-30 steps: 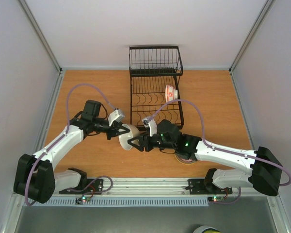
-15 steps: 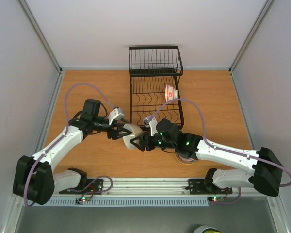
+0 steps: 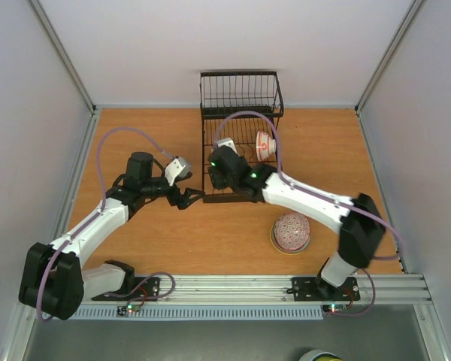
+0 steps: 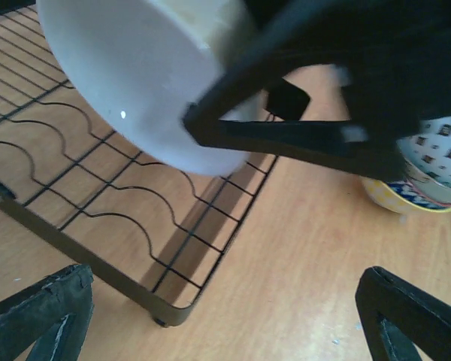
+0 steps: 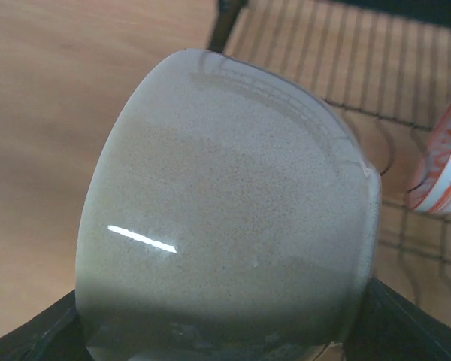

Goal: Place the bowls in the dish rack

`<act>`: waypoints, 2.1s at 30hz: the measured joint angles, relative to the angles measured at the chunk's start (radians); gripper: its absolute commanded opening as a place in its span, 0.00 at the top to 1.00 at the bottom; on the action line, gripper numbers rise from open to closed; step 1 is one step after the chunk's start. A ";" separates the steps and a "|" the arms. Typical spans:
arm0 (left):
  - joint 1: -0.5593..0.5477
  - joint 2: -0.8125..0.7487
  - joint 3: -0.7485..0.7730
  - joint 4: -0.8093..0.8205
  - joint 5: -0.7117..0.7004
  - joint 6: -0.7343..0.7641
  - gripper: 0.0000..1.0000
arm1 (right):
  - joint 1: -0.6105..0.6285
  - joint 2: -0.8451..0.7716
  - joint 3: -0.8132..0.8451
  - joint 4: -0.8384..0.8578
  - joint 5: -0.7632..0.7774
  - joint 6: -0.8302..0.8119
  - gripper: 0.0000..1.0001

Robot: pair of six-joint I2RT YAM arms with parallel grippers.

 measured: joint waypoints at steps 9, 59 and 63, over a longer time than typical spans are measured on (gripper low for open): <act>0.001 0.000 -0.003 0.035 -0.085 -0.025 0.05 | -0.071 0.409 0.390 -0.155 0.320 -0.136 0.99; 0.001 0.007 -0.004 0.037 -0.071 -0.004 0.04 | -0.208 0.745 0.611 -0.364 0.593 -0.073 0.14; 0.001 0.010 -0.004 0.037 -0.066 -0.002 0.04 | -0.216 0.746 0.631 -0.442 0.686 -0.038 0.08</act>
